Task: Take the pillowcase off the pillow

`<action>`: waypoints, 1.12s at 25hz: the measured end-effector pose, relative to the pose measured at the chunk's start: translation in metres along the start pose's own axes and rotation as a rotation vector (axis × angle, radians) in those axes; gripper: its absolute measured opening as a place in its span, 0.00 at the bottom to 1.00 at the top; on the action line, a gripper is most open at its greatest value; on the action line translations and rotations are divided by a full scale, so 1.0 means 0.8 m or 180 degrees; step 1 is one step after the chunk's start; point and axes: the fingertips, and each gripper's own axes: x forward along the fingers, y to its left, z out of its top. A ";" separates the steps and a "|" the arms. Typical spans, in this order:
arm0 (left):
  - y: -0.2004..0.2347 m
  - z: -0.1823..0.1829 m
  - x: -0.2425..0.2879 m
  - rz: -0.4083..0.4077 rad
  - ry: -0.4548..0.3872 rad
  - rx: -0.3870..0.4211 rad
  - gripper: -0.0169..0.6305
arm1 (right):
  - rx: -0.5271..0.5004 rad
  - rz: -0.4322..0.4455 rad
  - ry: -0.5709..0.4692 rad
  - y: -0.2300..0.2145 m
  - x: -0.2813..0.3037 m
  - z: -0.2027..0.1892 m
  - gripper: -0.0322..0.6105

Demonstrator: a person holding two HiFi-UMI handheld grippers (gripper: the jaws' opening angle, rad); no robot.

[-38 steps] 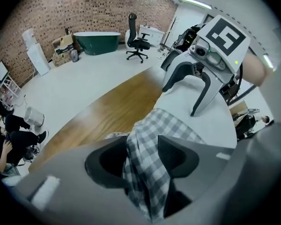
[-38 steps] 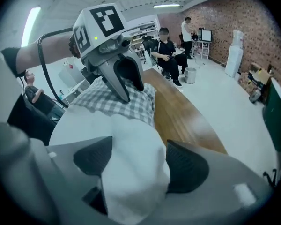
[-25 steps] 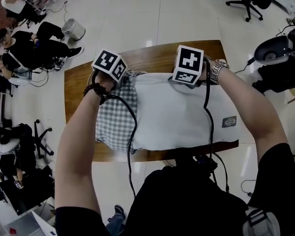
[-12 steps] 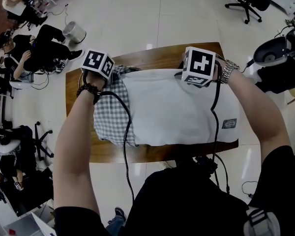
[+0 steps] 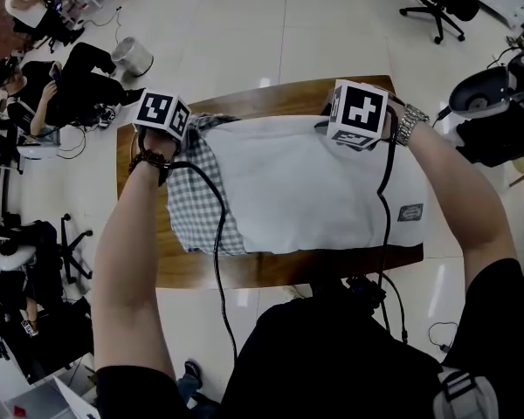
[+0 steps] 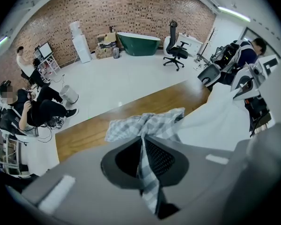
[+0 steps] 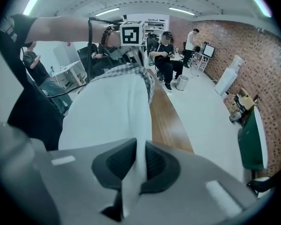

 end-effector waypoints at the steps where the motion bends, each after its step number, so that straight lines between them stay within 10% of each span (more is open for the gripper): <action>1: 0.003 -0.002 -0.001 0.0015 -0.0005 -0.0014 0.06 | 0.0002 -0.0012 -0.0002 0.000 -0.001 0.000 0.08; 28: 0.058 -0.046 -0.033 0.0429 -0.0033 -0.0077 0.06 | 0.0097 -0.0290 0.0017 0.000 -0.004 0.001 0.10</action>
